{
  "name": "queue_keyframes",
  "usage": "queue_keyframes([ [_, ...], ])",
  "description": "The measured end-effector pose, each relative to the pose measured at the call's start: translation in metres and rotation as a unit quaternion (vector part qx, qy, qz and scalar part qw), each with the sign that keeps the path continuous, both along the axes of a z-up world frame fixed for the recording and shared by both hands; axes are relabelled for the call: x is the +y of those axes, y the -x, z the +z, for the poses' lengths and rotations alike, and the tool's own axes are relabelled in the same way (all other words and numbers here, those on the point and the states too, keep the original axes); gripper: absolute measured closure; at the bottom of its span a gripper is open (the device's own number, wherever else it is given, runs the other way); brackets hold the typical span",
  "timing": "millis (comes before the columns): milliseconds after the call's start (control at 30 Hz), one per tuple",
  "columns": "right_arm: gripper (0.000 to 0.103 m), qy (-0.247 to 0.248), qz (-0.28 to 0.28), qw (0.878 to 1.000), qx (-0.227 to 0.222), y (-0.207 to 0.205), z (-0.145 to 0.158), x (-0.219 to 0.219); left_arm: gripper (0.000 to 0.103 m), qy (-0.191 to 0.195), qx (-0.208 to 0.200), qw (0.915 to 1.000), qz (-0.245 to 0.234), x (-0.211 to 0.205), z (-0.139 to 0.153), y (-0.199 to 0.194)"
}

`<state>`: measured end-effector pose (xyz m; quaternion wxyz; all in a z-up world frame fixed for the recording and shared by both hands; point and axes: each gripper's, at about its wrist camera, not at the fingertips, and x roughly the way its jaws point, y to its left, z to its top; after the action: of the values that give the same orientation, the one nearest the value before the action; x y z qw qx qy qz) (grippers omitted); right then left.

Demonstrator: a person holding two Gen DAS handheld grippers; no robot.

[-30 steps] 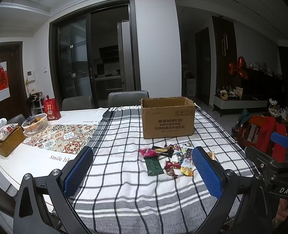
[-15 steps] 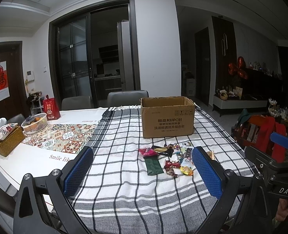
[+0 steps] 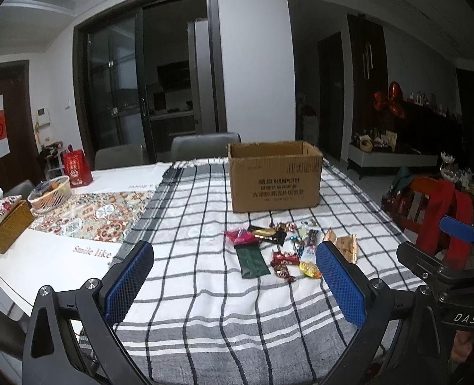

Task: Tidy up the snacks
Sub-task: 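Reach the left tool to a gold-wrapped candy while the right tool reaches the yellow pouch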

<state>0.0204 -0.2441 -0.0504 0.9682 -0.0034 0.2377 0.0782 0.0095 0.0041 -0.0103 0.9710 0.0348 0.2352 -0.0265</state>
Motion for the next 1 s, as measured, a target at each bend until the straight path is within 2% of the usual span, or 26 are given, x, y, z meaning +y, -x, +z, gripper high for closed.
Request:
queue_keyframes([
  [300, 0.002, 0.005, 0.017, 0.999, 0.037, -0.034, -0.026, 0.004, 0.003, 0.009, 0.049, 0.9987, -0.01, 0.001, -0.028, -0.038],
  [467, 0.012, 0.009, 0.037, 0.998, 0.055, -0.054, -0.041, 0.009, 0.01, 0.012, 0.074, 0.9968, -0.028, 0.0, -0.046, -0.063],
  [733, 0.028, 0.007, 0.076, 0.993, 0.088, -0.086, -0.069, 0.014, 0.034, 0.021, 0.114, 0.9898, -0.083, -0.011, -0.076, -0.097],
  [867, 0.037, 0.003, 0.092, 0.99, 0.106, -0.101, -0.083, 0.016, 0.04, 0.024, 0.138, 0.9843, -0.108, -0.019, -0.094, -0.115],
  [1000, 0.042, 0.0, 0.108, 0.988, 0.114, -0.113, -0.094, 0.016, 0.048, 0.025, 0.159, 0.979, -0.125, -0.027, -0.108, -0.129],
])
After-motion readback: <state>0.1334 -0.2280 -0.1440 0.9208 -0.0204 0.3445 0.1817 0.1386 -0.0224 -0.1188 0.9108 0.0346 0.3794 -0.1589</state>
